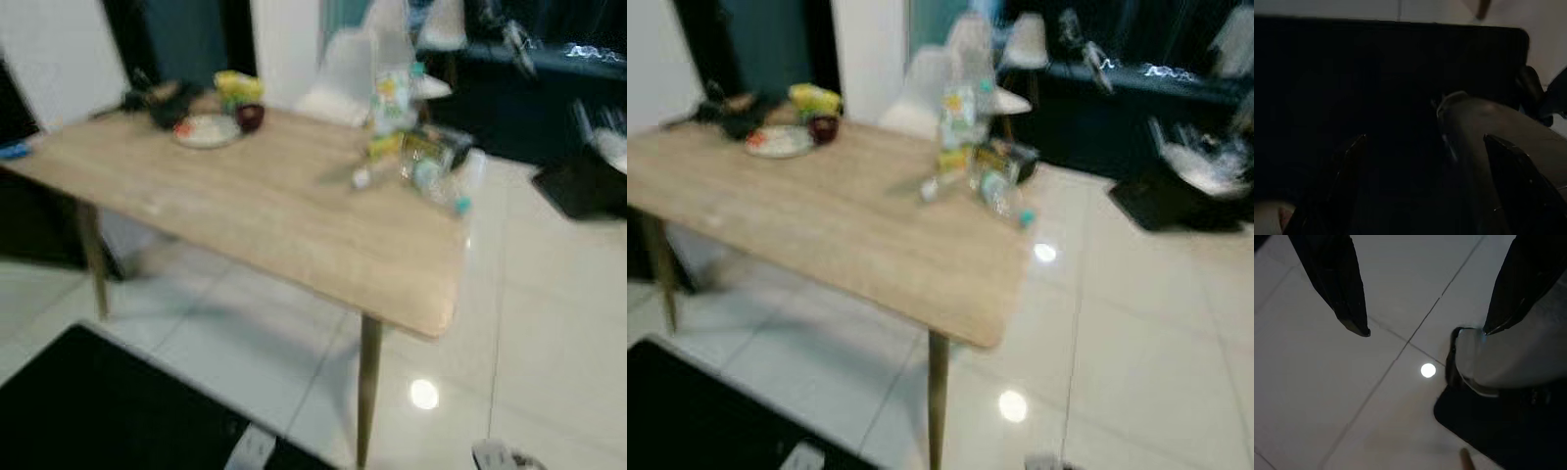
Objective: Restocking fridge
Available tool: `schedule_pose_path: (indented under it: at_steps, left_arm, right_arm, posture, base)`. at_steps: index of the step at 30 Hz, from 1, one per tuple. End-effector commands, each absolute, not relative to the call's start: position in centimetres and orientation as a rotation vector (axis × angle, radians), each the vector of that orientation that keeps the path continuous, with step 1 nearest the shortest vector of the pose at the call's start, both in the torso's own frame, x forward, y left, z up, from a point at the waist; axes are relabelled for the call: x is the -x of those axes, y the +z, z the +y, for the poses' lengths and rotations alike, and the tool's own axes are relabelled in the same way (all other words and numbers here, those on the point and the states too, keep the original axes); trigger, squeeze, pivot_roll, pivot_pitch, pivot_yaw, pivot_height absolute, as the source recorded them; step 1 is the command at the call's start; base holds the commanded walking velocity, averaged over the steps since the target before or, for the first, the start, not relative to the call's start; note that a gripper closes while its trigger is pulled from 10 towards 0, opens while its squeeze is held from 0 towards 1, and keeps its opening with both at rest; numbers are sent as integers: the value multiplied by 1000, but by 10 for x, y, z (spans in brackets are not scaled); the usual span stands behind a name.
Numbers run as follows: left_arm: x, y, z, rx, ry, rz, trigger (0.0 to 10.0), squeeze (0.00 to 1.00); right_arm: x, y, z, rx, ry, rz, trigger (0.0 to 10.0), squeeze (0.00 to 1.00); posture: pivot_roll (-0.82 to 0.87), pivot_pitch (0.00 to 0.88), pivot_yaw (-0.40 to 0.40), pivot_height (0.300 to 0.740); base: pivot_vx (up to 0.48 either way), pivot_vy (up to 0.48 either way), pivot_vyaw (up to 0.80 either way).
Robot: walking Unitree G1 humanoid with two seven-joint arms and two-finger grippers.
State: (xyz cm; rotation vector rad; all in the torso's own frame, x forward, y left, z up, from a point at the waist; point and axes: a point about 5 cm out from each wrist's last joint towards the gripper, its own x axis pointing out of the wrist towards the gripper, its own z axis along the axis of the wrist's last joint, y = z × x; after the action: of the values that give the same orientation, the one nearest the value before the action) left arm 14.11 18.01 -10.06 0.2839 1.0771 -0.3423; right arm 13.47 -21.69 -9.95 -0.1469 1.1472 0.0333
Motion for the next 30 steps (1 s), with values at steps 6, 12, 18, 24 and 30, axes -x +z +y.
schedule_pose_path:
  at_steps: [6,12,18,24,30]
  left_arm:
    - [-125,-107,178,-272,-357,1144,10000,0]
    - [-125,-107,178,-269,-354,1146,10000,0]
    - [-124,-107,178,-266,-353,1146,10000,0]
    - [-124,-107,177,-263,-355,1148,10000,0]
    - [-124,-107,177,-265,-355,1148,10000,0]
  right_arm:
    - [-134,-100,-218,147,31,1147,10000,0]
    - [-135,-99,-217,140,32,1142,10000,0]
    - [-136,-99,-218,138,34,1139,10000,0]
    - [-136,-99,-217,133,39,1136,10000,0]
    - [-136,-99,-217,131,42,1136,10000,0]
  posture:
    - [47,0,-31,740]
    - [46,0,-31,740]
    - [45,0,-31,740]
    - [45,0,-32,740]
    - [46,0,-31,740]
  base:
    - [0,-458,742]
    - [0,-458,744]
    - [0,-458,744]
    - [0,-458,742]
    - [0,-458,744]
